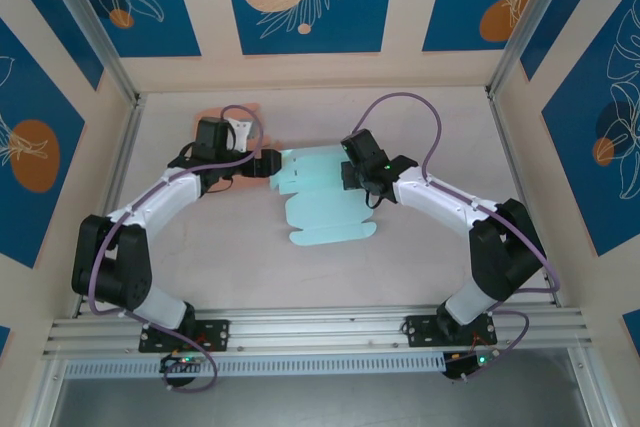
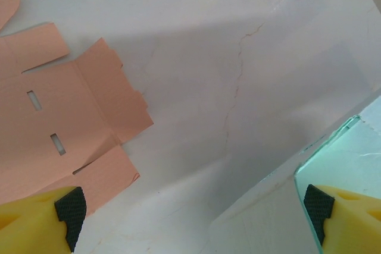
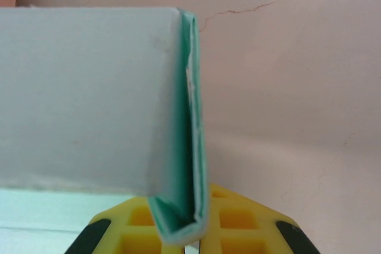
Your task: Fold the paper box
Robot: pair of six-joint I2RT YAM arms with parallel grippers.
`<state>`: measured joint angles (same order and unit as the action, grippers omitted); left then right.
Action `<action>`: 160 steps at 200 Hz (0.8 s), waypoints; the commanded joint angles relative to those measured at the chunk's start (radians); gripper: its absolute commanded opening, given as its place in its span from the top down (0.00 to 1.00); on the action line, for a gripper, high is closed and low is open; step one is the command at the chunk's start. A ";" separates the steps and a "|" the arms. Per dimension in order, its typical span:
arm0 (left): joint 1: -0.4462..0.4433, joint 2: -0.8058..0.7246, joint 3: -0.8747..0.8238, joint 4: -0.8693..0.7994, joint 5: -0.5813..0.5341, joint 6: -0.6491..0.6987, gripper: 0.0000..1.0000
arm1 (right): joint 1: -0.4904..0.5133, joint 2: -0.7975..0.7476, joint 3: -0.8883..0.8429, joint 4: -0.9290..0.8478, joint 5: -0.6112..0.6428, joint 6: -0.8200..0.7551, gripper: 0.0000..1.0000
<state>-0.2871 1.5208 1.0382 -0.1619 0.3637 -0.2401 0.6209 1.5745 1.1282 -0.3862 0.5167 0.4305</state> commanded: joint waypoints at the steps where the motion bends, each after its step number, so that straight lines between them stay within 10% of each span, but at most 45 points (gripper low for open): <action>1: -0.027 0.029 0.040 0.026 0.042 0.026 0.06 | 0.008 -0.019 0.037 0.010 -0.003 0.030 0.94; 106: -0.107 0.097 0.114 0.080 0.000 -0.001 0.00 | 0.019 0.021 0.056 -0.017 0.040 0.083 0.94; 160: -0.093 -0.208 -0.132 0.106 -0.214 -0.130 0.00 | 0.014 0.022 0.044 -0.015 0.068 0.111 0.94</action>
<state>-0.3717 1.4750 0.9974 -0.0895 0.2642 -0.2859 0.6273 1.5948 1.1576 -0.4126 0.5625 0.5095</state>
